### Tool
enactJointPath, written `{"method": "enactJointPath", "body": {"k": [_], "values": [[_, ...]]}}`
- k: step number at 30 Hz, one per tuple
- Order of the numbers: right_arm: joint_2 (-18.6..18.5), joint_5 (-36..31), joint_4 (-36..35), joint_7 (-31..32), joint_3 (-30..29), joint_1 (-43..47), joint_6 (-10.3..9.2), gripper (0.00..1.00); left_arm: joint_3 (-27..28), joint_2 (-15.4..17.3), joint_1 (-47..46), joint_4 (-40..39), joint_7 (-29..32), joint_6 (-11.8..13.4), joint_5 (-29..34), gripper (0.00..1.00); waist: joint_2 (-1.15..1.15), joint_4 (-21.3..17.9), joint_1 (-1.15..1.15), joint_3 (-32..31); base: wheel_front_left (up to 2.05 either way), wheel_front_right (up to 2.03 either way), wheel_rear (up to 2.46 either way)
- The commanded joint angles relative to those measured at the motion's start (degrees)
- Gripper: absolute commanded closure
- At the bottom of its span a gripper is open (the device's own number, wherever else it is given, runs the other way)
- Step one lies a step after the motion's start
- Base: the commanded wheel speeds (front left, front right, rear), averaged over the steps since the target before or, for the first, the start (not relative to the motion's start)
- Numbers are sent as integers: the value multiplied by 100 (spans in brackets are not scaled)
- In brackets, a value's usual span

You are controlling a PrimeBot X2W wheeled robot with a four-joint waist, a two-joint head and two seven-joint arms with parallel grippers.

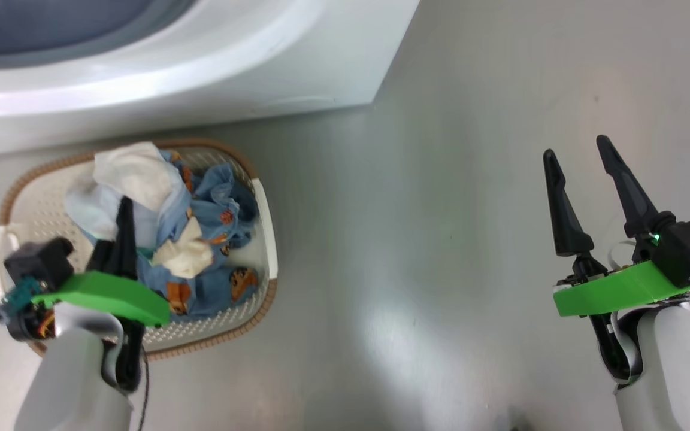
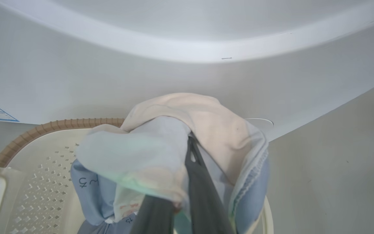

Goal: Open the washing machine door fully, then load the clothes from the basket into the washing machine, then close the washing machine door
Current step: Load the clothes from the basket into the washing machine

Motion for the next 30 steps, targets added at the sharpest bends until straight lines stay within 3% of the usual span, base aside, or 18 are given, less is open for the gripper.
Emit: {"method": "enactJointPath", "body": {"k": [1,19,30], "values": [[-12,111,-78,-27,151,244,9,0,218,130,288,-201,-69,-16,127,100,0,72,0,-510,0,0,0],[-77,253,248,-27,156,694,9,0,1063,-314,1813,-2187,-70,-16,1292,100,0,155,0,-1940,0,0,0],[-67,232,285,-27,150,988,9,0,1345,-419,2495,-3050,-70,12,1640,100,0,135,0,-2615,0,0,0]]}}
